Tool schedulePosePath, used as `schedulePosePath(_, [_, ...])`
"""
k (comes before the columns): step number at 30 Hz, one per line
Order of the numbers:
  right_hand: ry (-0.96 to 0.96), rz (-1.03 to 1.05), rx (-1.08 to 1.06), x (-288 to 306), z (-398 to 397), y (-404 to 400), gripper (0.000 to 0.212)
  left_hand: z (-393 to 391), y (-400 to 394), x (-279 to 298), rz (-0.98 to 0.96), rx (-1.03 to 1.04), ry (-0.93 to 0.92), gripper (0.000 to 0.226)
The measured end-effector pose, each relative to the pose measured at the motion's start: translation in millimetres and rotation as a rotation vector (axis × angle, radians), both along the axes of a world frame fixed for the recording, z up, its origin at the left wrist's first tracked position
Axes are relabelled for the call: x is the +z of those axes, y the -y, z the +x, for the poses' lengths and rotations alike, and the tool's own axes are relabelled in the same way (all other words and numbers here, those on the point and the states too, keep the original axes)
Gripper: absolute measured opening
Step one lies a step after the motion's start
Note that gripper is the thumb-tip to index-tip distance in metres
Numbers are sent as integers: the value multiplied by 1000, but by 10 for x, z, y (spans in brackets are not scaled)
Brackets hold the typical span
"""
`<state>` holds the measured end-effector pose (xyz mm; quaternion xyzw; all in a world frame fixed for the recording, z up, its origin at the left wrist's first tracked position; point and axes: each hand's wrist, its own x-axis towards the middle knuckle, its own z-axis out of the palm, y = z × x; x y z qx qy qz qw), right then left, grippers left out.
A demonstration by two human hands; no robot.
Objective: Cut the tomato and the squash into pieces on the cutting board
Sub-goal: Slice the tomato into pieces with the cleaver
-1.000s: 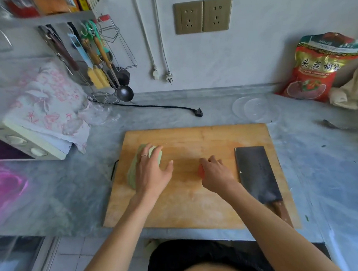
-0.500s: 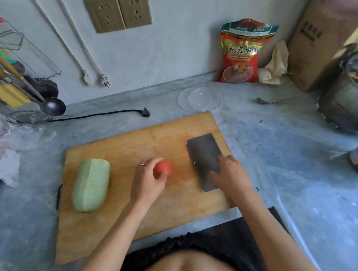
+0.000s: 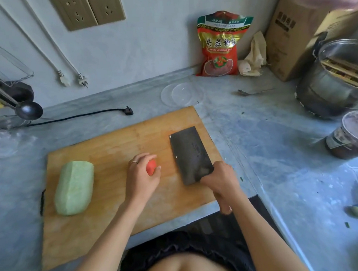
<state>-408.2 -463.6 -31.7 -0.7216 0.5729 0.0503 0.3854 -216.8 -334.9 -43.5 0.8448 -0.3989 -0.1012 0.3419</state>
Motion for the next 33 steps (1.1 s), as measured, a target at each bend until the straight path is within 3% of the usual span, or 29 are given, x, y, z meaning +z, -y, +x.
schedulePosePath(5, [357, 227, -56, 155, 60, -79, 21, 67, -197, 45, 4, 92, -97, 33])
schedulePosePath(10, [448, 78, 47, 203, 250, -173, 21, 137, -344, 52, 61, 148, -120, 35])
schedulePosePath(19, [316, -167, 267, 232, 403, -133, 16, 129, -101, -90, 238, 67, -195, 67])
schedulePosePath(23, [276, -192, 256, 213, 378, -120, 17, 220, -70, -131, 259, 125, -252, 62])
schedulePosePath(28, [240, -273, 307, 227, 359, -119, 21, 327, -64, -119, 44, 327, -710, 47])
schedulePosePath(33, [125, -341, 370, 266, 441, -177, 16, 368, -89, -114, 7, 256, -606, 41])
